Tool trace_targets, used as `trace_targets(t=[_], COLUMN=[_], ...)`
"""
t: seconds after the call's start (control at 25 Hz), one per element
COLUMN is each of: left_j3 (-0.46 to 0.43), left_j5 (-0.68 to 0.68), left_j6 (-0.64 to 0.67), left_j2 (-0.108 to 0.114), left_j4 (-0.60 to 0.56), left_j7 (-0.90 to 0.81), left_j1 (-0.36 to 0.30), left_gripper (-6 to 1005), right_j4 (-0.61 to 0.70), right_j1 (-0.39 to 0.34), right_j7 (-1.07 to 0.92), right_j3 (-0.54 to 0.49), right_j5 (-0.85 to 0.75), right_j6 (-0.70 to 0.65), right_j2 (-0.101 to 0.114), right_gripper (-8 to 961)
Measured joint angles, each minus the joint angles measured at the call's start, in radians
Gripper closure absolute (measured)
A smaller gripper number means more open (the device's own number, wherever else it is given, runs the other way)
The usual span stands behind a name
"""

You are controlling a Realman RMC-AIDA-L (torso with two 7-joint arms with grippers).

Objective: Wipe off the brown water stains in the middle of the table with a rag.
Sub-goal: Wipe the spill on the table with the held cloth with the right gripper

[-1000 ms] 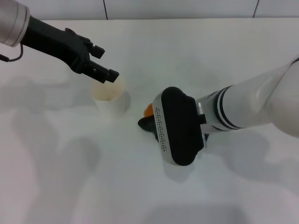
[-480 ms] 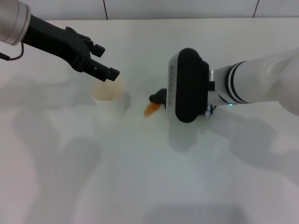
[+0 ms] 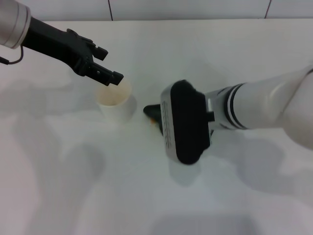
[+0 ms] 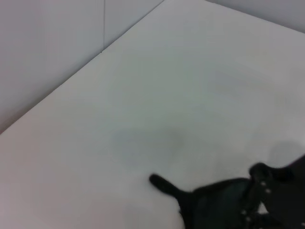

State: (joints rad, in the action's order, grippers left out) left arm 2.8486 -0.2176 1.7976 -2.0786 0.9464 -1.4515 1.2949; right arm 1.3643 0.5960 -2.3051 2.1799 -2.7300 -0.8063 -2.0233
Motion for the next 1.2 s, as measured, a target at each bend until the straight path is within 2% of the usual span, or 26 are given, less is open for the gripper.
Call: trace_targets(t=[0.24, 0.56, 0.92, 1.2], left_j3=[0.0, 0.0, 0.0, 0.0], left_j5=[0.0, 0.0, 0.0, 0.0], left_j6=[-0.001, -0.005, -0.014, -0.015], left_j2=[0.0, 0.0, 0.0, 0.0], left_j4=[0.0, 0.0, -0.001, -0.012], left_j7=[0.002, 0.001, -0.001, -0.008], left_j1=[0.0, 0.001, 0.004, 0.006], left_gripper=[108, 109, 108, 107], right_j4=[0.053, 0.043, -0.001, -0.146], right_j1=[-0.051, -0.059, -0.05, 0.013], right_j7=[0.132, 0.206, 0.076, -0.027], right_j3=[0.062, 0.137, 0.035, -0.037], right_j5=[-0.003, -0.062, -0.074, -0.079], right_j6=[-0.005, 0.002, 0.107, 0.188], right_j2=[-0.002, -0.005, -0.004, -0.005], right_gripper=[881, 880, 885, 885])
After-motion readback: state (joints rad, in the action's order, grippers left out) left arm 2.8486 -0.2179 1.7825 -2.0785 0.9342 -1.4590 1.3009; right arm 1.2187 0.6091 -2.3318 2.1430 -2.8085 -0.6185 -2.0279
